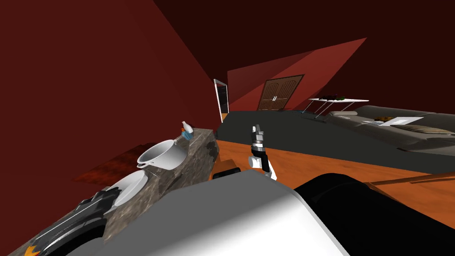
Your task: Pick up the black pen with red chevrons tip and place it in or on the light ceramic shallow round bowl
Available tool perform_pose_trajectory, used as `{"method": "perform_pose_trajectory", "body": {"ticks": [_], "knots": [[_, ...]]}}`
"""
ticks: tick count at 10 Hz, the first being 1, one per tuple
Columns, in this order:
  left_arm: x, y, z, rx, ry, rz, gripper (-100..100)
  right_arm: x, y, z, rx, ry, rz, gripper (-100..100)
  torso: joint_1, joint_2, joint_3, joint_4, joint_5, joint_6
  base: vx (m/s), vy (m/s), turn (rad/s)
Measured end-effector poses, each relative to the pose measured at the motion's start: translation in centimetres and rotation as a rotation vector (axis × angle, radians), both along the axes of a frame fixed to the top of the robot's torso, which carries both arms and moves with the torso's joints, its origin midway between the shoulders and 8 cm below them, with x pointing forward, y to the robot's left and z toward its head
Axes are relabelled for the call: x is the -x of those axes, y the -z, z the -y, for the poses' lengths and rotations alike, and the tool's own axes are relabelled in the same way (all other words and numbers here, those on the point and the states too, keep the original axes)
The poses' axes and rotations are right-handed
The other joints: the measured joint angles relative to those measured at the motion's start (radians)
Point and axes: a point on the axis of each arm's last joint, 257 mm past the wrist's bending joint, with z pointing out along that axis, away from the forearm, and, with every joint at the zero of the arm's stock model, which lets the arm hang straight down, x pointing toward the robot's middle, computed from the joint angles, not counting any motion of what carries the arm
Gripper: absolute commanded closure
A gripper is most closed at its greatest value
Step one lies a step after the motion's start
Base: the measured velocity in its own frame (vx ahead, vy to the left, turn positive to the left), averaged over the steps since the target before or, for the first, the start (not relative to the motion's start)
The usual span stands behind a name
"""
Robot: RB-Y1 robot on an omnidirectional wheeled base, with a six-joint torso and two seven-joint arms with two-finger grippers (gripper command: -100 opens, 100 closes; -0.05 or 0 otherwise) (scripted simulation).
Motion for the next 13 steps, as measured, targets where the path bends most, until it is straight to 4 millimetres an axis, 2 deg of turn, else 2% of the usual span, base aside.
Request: {"method": "perform_pose_trajectory", "body": {"ticks": [5,7,8,12,13], "knots": [[1.7,-2.9,-0.9,0.040,0.020,0.020,100,0.0,0.0,0.0,0.000,0.000,0.000,0,0.006,0.000,0.000,0.000,0.002,-0.001,0.036,0.112,-0.030],[1.9,-3.2,-0.5,0.064,0.043,0.014,100,0.0,0.0,0.0,0.000,0.000,0.000,0,0.008,-0.002,-0.001,0.000,0.003,-0.001,0.046,0.103,0.026],[1.9,-3.2,-0.5,0.067,0.045,0.014,-100,0.0,0.0,0.0,0.000,0.000,0.000,0,0.004,-0.001,0.000,0.000,0.003,0.000,0.004,0.013,-0.004],[1.9,-3.2,-0.5,0.066,0.044,0.014,-100,0.0,0.0,0.0,0.000,0.000,0.000,0,-0.002,0.001,0.001,0.000,0.002,-0.001,0.001,0.001,0.000],[1.9,-3.2,-0.5,0.066,0.044,0.014,0,0.0,0.0,0.0,0.000,0.000,0.000,0,-0.002,0.001,0.001,0.000,0.002,-0.001,0.000,0.000,0.000]]}}
